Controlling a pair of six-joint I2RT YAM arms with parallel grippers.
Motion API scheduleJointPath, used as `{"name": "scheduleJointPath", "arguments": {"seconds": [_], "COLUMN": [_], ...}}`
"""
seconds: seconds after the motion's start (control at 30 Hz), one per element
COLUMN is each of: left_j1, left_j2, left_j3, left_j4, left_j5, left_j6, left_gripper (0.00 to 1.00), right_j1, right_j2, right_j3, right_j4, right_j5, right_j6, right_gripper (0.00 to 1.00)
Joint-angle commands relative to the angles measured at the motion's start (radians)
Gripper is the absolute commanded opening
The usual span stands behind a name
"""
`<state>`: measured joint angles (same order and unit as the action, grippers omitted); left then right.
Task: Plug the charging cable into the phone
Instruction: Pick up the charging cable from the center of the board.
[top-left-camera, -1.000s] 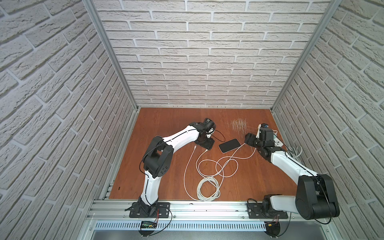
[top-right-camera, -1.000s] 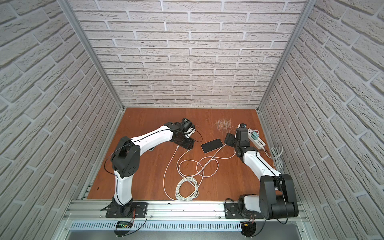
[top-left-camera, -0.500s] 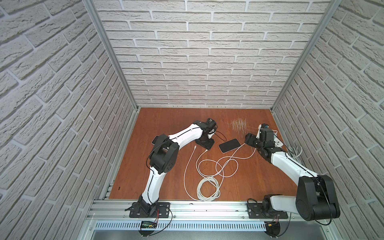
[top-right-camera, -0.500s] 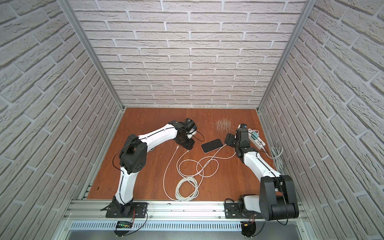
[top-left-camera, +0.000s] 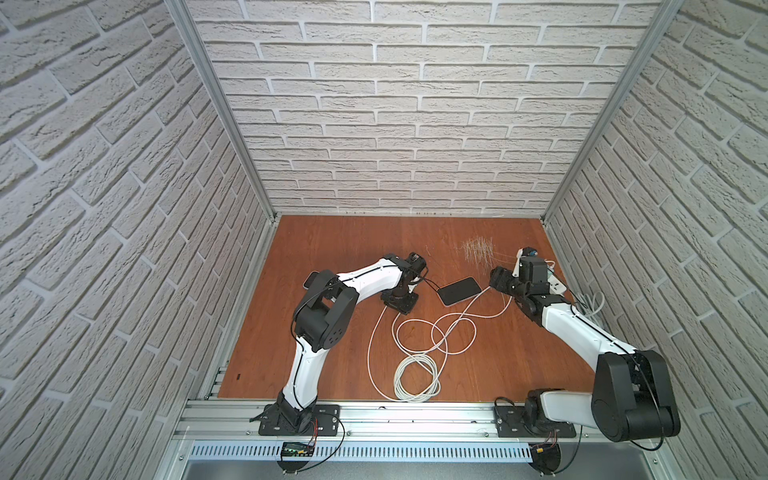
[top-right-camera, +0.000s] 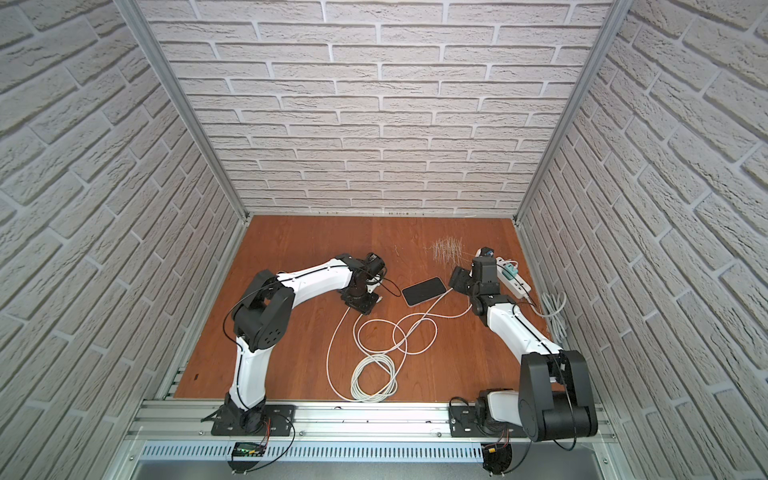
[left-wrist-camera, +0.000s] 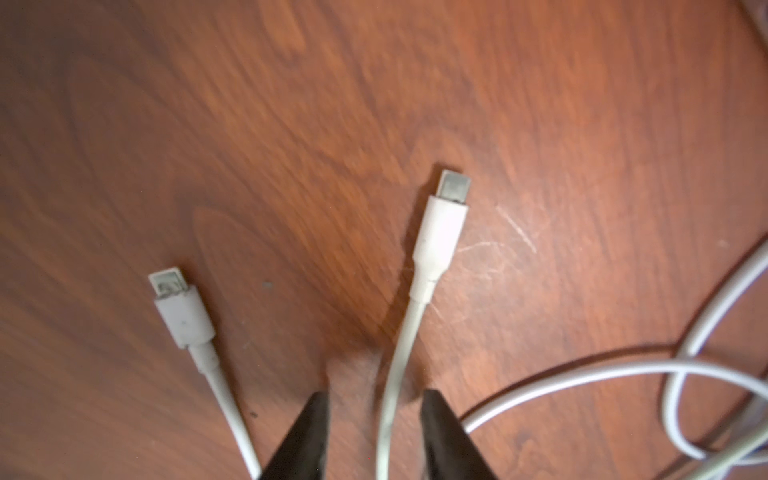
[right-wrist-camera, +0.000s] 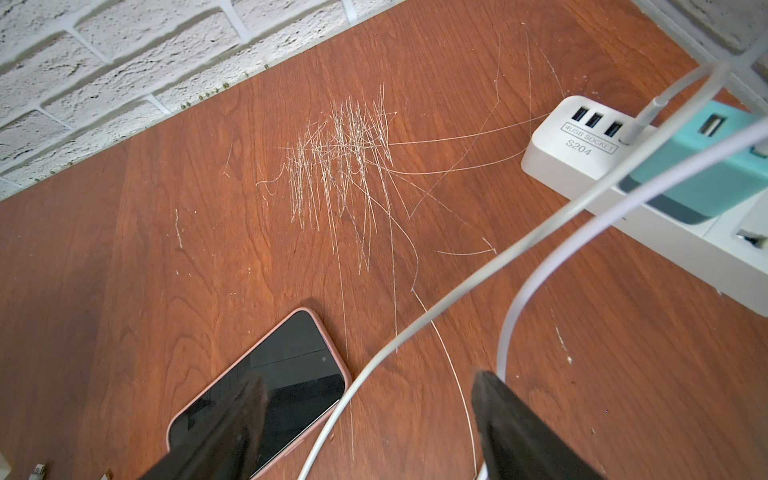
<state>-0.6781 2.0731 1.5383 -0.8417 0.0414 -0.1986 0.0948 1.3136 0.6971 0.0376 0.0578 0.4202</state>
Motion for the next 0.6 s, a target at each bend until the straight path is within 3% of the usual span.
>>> {"name": "scheduleJointPath", "arguments": {"seconds": [0.0,0.17,0.3,0.57], "left_j1": [-0.006,-0.006,-0.006,-0.005], "left_j2": [0.007,0.009,0.001,-0.002], "left_j3": [-0.005,-0.013,-0.014,-0.007], "left_j4": [-0.003,0.006,0.014,0.06], "left_j5": [-0.008,-0.009,-0.014,-0.019], "left_j6": [-0.011,-0.018,-0.018,-0.016], "left_gripper": [0.28,0.17,0.0,0.0], "right_j1": [0.008,0.007,0.007,0.006], "right_j2": [-0.027,-0.036,-0.053,-0.124], "right_j3": [-0.009,-0.007,0.016,0.134], "right_j4": [0.033,0.024,-0.024,-0.352], "right_j5": [0.014,0.011,0.006,0.177], "right_j6": [0.011,0.01,0.006,0.022], "right_gripper": [0.83,0.83,0.83,0.86]}}
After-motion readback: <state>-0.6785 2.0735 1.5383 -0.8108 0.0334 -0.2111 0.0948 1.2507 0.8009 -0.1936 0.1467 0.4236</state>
